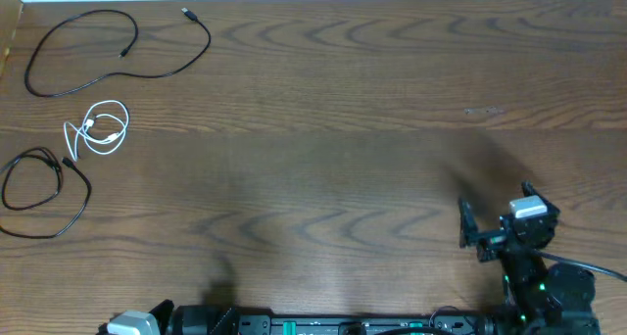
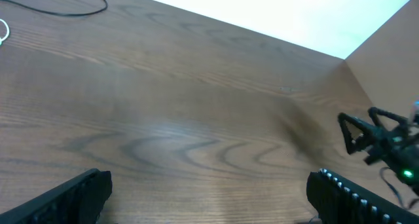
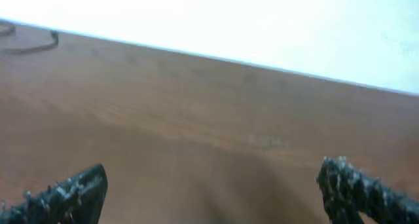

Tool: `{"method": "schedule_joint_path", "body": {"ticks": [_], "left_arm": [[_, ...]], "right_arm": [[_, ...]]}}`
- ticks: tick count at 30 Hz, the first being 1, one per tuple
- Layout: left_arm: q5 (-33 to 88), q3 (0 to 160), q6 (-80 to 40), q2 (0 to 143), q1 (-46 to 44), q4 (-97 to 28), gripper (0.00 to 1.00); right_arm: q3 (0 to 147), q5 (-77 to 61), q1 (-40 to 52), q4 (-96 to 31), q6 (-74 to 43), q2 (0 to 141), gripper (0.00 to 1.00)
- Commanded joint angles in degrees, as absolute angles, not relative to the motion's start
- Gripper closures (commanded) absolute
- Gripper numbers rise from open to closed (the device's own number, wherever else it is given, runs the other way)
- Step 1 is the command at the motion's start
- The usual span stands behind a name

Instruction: Untangle cables

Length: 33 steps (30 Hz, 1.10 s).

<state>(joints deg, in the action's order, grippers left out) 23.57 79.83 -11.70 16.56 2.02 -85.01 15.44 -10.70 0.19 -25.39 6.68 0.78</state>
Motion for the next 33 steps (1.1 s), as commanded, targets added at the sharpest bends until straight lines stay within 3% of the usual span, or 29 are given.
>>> {"method": "schedule_joint_path", "body": {"ticks": [1, 6, 13, 17, 29, 33], "left_arm": [[23.0, 80.1, -11.0, 16.7, 1.7, -84.8, 0.0], [23.0, 80.1, -11.0, 16.7, 1.7, -84.8, 0.0], [23.0, 80.1, -11.0, 16.7, 1.7, -84.8, 0.0], [23.0, 80.1, -11.0, 16.7, 1.7, -84.8, 0.0], [23.0, 80.1, -11.0, 16.7, 1.7, -84.8, 0.0], [23.0, 80.1, -11.0, 16.7, 1.7, -84.8, 0.0]], "right_arm": [[9.6, -7.7, -0.2, -18.9, -0.7, 0.3, 0.01], [3.1, -7.0, 0.3, -10.4, -4.3, 0.3, 0.01], [2.5, 1.3, 0.8, -8.9, -10.2, 0.3, 0.01], [0.3, 2.7, 0.8, 0.1, -12.0, 0.3, 0.01], [0.3, -3.0, 1.7, -4.3, 5.3, 0.3, 0.01], [0.3, -2.5, 1.8, -4.5, 6.1, 0.3, 0.01]]}}
